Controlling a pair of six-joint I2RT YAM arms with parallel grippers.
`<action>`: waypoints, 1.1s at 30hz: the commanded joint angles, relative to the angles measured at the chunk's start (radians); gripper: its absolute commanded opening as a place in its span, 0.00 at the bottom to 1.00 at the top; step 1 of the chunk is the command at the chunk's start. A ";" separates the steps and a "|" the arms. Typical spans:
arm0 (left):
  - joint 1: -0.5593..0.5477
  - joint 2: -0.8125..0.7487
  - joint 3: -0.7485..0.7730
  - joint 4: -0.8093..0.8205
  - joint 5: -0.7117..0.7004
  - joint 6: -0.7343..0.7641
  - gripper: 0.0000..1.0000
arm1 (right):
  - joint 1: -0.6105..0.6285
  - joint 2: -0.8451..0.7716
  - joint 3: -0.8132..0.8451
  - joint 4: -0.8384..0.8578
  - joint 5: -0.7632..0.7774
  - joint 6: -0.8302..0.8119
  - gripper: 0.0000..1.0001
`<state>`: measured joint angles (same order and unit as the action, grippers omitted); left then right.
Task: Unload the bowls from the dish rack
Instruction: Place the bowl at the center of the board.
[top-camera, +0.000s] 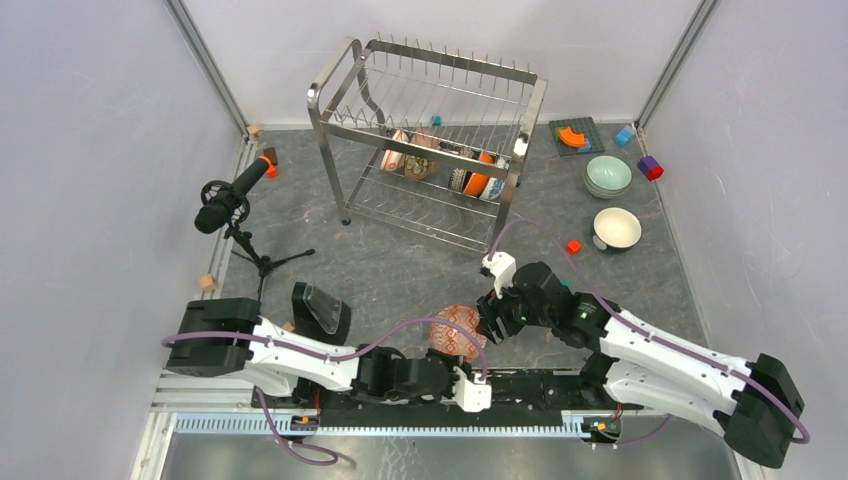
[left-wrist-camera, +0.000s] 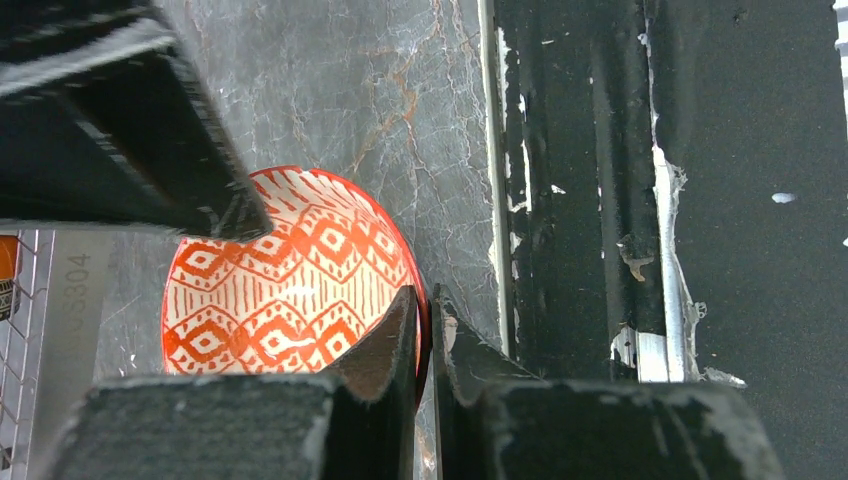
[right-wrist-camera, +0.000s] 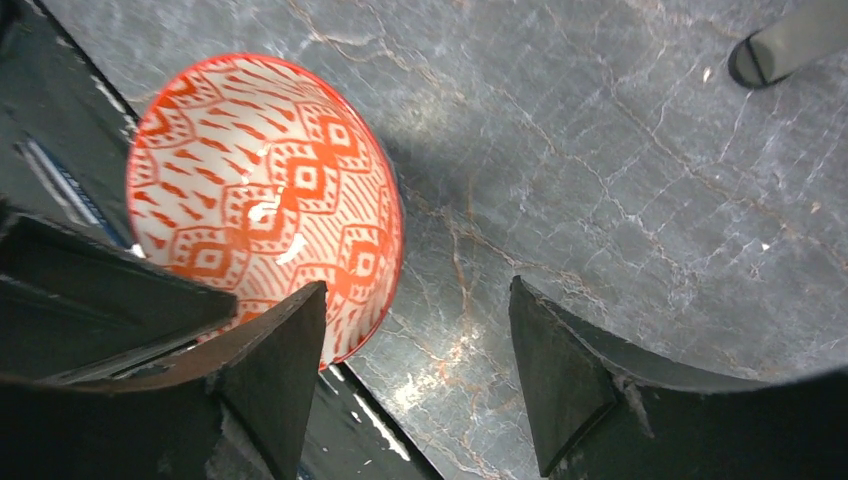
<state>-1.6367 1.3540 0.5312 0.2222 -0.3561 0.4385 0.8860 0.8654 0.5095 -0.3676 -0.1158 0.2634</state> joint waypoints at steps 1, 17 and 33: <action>-0.011 -0.008 -0.014 0.114 -0.013 -0.031 0.02 | 0.019 0.026 -0.037 0.082 0.065 0.028 0.71; -0.018 0.004 -0.011 0.140 -0.026 -0.040 0.02 | 0.085 0.125 -0.039 0.146 0.095 0.073 0.56; -0.049 0.033 0.017 0.135 -0.111 -0.091 0.02 | 0.089 0.137 -0.089 0.242 0.110 0.183 0.05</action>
<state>-1.6695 1.3861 0.5083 0.2943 -0.4114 0.3866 0.9752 1.0149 0.4366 -0.1589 -0.0368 0.4267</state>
